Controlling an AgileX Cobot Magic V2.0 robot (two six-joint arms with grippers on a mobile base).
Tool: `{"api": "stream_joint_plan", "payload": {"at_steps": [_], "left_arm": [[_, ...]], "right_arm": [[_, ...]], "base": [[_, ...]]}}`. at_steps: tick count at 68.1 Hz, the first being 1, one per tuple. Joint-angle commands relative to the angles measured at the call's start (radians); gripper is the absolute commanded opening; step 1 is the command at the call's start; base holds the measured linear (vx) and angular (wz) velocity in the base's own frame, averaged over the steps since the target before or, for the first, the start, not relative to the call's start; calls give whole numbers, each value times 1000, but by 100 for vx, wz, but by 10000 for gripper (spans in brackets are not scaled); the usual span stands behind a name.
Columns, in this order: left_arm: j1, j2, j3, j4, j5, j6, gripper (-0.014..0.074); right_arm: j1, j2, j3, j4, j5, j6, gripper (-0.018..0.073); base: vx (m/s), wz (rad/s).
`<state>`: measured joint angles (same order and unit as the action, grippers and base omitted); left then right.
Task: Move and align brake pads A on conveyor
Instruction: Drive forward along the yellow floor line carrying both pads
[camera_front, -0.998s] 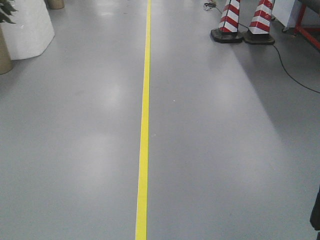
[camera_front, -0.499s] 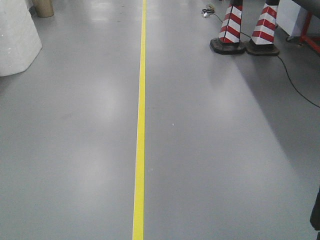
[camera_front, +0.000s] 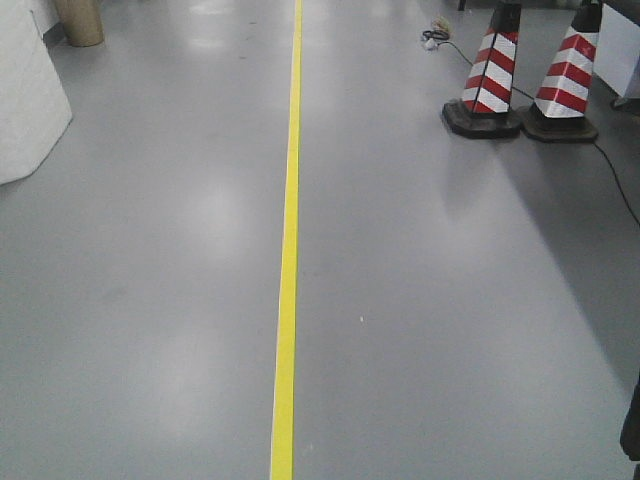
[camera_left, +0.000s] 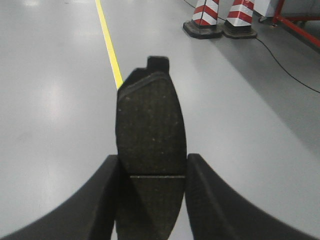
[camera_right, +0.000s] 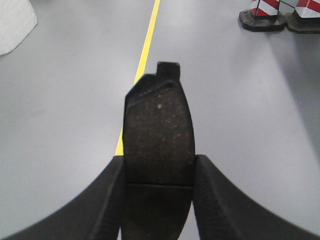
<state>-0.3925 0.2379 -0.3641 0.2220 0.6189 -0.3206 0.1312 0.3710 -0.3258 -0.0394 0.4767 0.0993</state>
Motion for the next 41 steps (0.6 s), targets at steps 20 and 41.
{"api": "stream_joint_plan", "payload": {"at_steps": [20,41], "left_arm": [[0,9,-30,12,-92,-1,-6],[0,9,-30,12,-92,-1,-6]], "right_arm": [[0,5,-32,-8,-97,-3,-10],[0,5,-32,-8,-97,-3,-10]], "base": [[78,-1],[80,-6]]}}
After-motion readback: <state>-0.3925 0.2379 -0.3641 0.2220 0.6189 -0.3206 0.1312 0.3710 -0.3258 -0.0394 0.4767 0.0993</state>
